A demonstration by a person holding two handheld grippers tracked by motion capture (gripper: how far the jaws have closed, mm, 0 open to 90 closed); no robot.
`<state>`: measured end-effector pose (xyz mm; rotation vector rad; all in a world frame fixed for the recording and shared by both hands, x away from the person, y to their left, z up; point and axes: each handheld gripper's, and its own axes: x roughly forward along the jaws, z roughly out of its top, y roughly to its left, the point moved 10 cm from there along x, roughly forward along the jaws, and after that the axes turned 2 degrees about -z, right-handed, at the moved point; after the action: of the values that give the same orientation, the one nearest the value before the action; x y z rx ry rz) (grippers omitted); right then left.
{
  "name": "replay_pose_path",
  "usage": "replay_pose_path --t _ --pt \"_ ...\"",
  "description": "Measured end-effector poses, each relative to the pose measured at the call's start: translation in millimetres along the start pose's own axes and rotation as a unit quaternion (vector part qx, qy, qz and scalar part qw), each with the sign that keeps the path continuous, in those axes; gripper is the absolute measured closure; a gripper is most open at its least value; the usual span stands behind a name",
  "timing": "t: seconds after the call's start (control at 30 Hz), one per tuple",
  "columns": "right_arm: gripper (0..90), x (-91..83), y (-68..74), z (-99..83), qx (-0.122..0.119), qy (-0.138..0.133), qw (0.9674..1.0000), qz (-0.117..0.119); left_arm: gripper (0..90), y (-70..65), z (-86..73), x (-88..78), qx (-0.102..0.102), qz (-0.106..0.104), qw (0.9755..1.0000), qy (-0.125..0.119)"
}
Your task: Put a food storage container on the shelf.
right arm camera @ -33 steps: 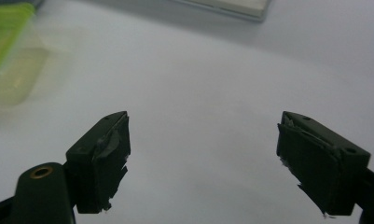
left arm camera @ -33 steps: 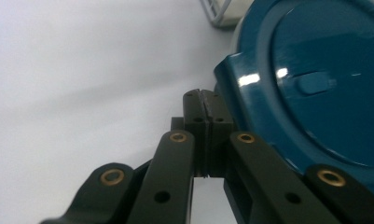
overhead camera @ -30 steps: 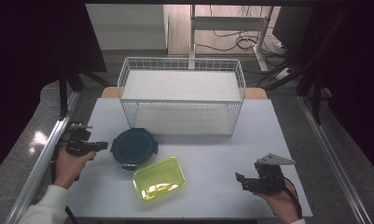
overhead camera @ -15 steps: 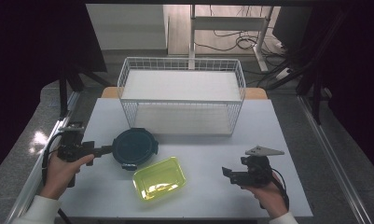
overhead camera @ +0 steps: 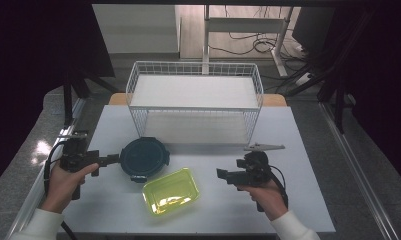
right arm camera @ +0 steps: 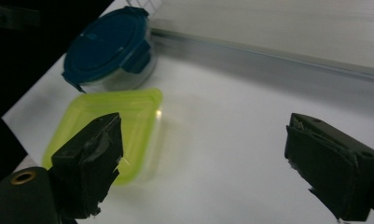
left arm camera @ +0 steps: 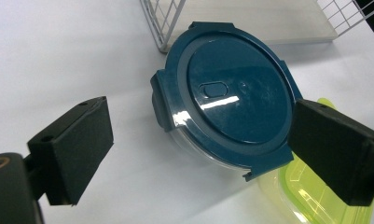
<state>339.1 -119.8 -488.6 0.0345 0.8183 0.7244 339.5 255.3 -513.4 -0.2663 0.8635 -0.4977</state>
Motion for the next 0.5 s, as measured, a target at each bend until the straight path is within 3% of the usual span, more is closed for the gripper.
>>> replay_pose_path --t 0.1,0.5 --pt "10.8 11.6 8.3 10.6 0.012 0.007 0.9997 0.018 5.5 -2.4 0.8 0.9 0.002 -0.006 1.0000 0.003" --pt "7.2 61.4 36.9 43.3 0.049 0.029 0.9973 0.047 5.3 -1.2 6.0 7.3 -0.004 -0.008 0.9999 0.009"
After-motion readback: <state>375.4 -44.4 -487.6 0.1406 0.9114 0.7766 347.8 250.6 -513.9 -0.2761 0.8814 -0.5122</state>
